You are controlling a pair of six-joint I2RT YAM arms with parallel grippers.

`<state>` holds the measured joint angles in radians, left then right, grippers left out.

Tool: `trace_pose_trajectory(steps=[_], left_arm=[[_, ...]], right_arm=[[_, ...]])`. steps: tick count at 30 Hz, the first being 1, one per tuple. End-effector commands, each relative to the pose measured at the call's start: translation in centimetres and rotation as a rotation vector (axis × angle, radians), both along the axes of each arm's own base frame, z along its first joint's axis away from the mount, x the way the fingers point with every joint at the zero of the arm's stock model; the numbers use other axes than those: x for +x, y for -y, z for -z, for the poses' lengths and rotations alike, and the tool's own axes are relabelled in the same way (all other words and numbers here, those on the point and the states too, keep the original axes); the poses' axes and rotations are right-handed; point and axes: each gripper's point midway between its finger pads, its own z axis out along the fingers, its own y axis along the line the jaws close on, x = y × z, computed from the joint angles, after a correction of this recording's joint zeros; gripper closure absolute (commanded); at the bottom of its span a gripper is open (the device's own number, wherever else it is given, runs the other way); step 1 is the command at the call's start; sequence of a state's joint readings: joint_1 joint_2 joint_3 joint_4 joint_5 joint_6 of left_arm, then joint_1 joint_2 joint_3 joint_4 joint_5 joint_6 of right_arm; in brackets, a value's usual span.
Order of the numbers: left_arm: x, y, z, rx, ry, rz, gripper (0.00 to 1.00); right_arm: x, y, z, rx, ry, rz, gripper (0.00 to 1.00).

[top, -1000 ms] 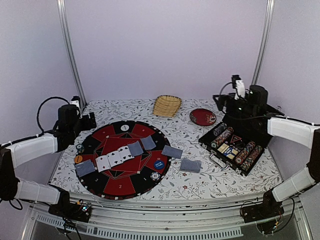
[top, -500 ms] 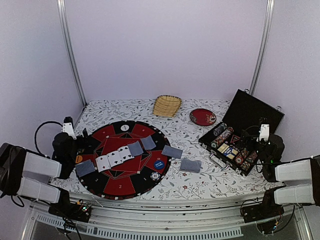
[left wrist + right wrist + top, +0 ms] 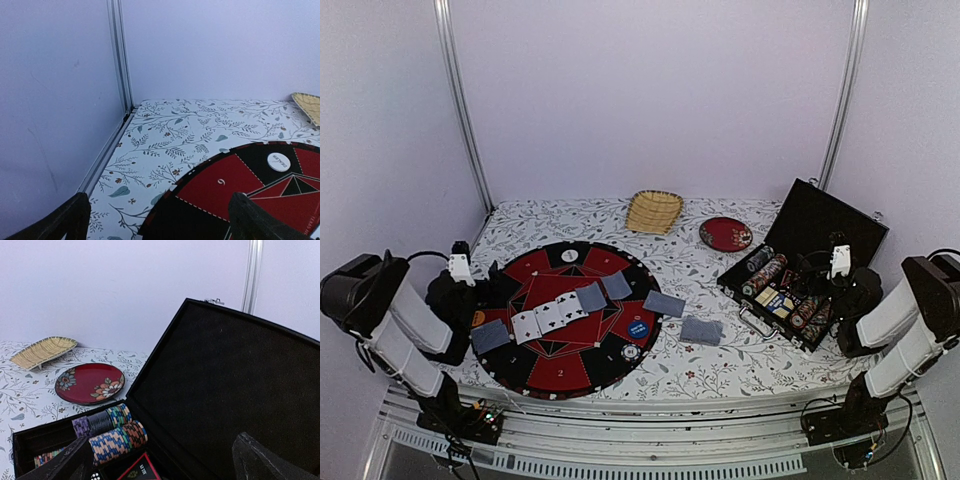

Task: Distribute texas hold em gaming equipment
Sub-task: Pick up the center of the board.

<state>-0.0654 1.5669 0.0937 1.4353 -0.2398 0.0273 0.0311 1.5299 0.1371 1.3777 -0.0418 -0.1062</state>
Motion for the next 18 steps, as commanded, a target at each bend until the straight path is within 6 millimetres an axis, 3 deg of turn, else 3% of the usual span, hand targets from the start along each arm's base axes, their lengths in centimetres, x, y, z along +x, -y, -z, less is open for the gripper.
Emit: trace_pose_trajectory(steps=[1,4,18], left_arm=[[1.7,0.6,-3.5,0.013,0.105,0.045,0.02],[3.7,0.5,-2.4,0.000,0.020,0.042,0.02],[3.6,0.0,-2.7,-0.004,0.039,0.033,0.02]], right_arm=[[1.7,-0.3,-1.8,-0.001,0.042,-0.039,0.01],[2.0,0.8,-1.7,0.026,0.032,0.016,0.01],[2.3,1.6,-1.6,0.048,0.021,0.061,0.01]])
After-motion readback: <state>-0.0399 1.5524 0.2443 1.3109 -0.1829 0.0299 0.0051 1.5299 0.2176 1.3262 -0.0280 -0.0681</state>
